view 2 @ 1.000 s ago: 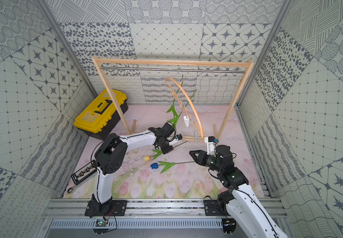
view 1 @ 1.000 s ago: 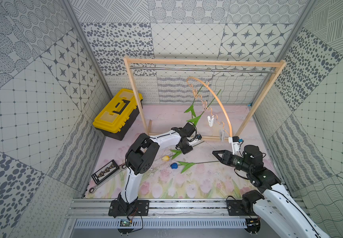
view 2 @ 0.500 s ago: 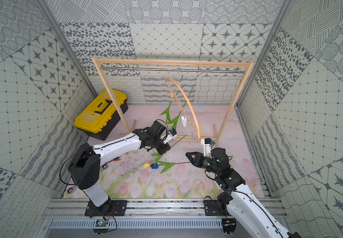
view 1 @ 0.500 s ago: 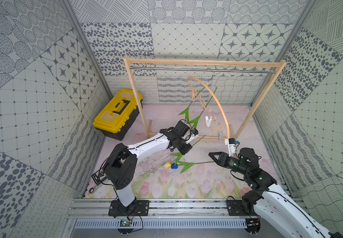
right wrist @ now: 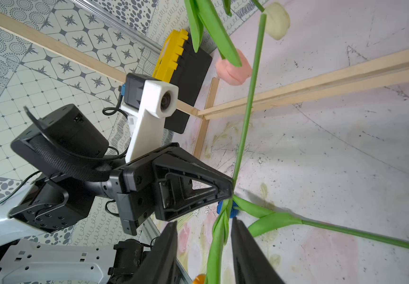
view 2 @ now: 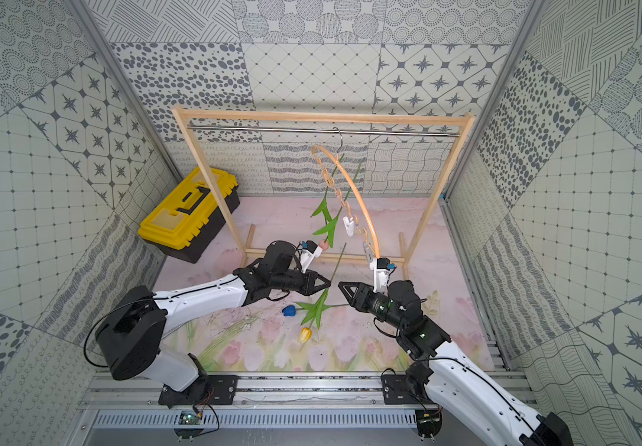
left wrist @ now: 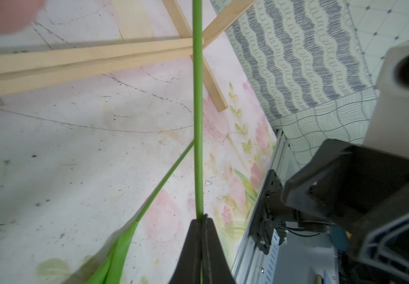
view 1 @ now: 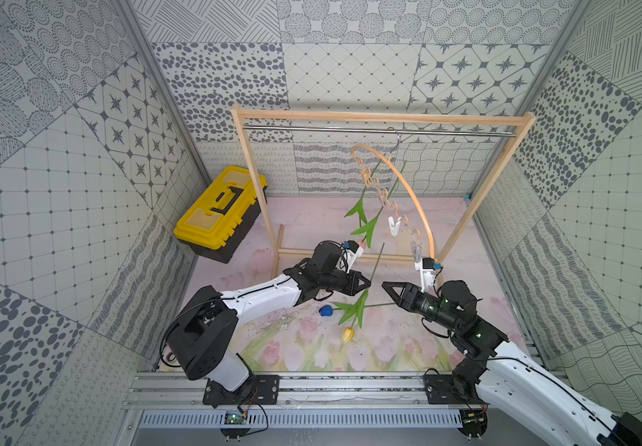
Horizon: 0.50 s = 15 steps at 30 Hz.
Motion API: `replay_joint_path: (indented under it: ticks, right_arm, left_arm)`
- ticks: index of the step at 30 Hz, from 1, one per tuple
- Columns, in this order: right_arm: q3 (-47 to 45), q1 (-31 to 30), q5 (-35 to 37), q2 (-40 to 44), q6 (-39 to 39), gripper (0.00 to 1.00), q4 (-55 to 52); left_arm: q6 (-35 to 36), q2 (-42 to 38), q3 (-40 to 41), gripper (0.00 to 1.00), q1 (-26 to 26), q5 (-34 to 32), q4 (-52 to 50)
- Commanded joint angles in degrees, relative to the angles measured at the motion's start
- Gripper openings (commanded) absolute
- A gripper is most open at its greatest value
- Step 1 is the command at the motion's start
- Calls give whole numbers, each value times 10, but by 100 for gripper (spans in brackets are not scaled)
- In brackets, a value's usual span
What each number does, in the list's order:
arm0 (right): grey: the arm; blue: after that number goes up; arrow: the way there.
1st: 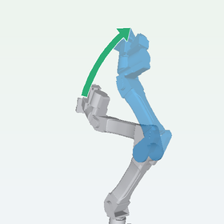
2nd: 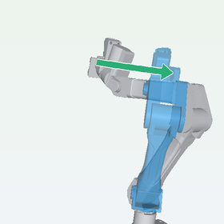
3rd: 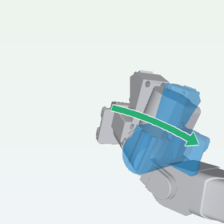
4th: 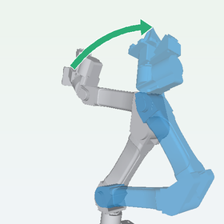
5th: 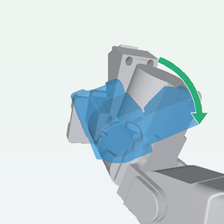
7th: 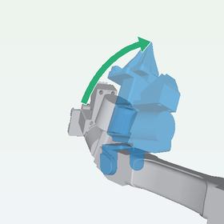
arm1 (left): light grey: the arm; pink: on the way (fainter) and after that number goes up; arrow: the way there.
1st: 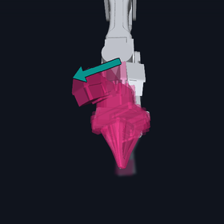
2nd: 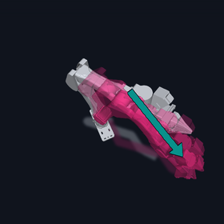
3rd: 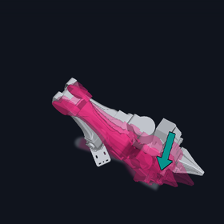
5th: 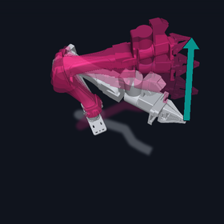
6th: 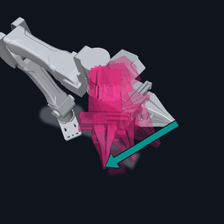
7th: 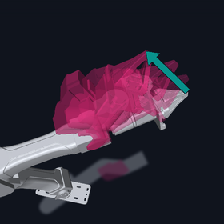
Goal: Dry the flowers on a clothes hanger
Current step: Pick up the flower at the center of the board.
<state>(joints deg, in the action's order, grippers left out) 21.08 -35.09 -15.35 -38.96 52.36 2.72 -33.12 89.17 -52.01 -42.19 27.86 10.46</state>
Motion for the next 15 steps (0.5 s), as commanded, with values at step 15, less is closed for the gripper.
replay_joint_path:
  ticks: [15]
  right_arm:
    - [-1, -18, 46, -11, 26, 36, 48]
  left_arm:
    - [-215, -5, 61, 0, -31, 90, 322]
